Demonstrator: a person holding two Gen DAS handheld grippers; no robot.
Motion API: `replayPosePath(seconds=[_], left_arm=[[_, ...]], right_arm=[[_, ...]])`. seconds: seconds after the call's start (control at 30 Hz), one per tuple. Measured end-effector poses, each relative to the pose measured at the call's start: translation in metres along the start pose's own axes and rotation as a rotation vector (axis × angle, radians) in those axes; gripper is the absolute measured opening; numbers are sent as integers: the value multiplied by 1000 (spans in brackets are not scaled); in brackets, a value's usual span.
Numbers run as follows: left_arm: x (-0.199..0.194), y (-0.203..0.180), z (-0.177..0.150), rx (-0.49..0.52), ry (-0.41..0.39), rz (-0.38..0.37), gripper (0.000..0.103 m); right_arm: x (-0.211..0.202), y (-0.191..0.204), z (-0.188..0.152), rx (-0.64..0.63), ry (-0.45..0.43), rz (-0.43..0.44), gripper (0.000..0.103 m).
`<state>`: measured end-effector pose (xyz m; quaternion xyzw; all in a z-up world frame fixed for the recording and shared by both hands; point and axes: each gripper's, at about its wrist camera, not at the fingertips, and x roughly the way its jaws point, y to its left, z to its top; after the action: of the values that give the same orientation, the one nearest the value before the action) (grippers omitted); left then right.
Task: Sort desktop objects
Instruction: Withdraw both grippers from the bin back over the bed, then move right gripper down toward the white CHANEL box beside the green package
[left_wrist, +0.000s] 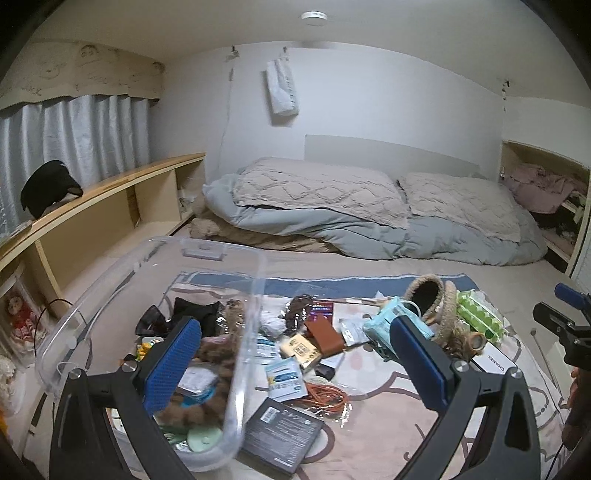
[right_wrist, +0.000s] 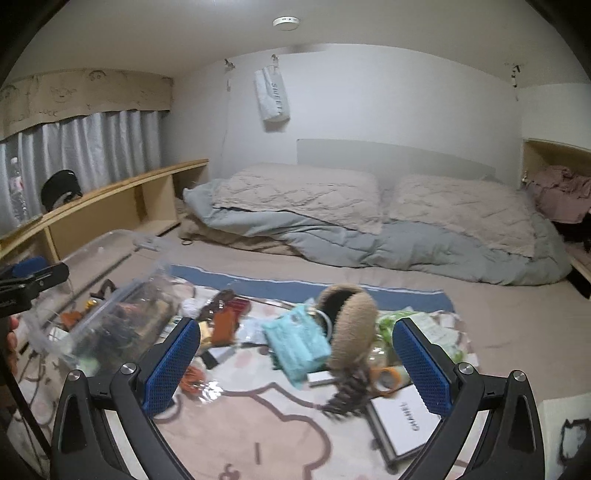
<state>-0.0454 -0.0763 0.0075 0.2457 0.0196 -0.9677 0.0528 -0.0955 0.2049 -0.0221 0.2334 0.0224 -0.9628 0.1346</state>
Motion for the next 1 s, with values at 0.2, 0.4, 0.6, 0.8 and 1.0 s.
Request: replayPosePath(seconds=[0.2,0.4,0.6,0.8,1.0], left_arm=[[1,-22,-4,40,6,-16,103],[0,-41,-3,53,-3,-58,103],[0,-57,-1,68,-16,-132,103],[15,-59,-7,24,-21,-150,103],[39,-69,-23,85,12,-149,103]], right_arm=[[-4,-18,-7,12,5,-31,103],[-9,-38,-16,24,12,-58,103],[-11,-58,-20,50,12,-91,103],[-5,-71,-24,53,8,-127,103],[12,-84,-33,75,66,-144,103]])
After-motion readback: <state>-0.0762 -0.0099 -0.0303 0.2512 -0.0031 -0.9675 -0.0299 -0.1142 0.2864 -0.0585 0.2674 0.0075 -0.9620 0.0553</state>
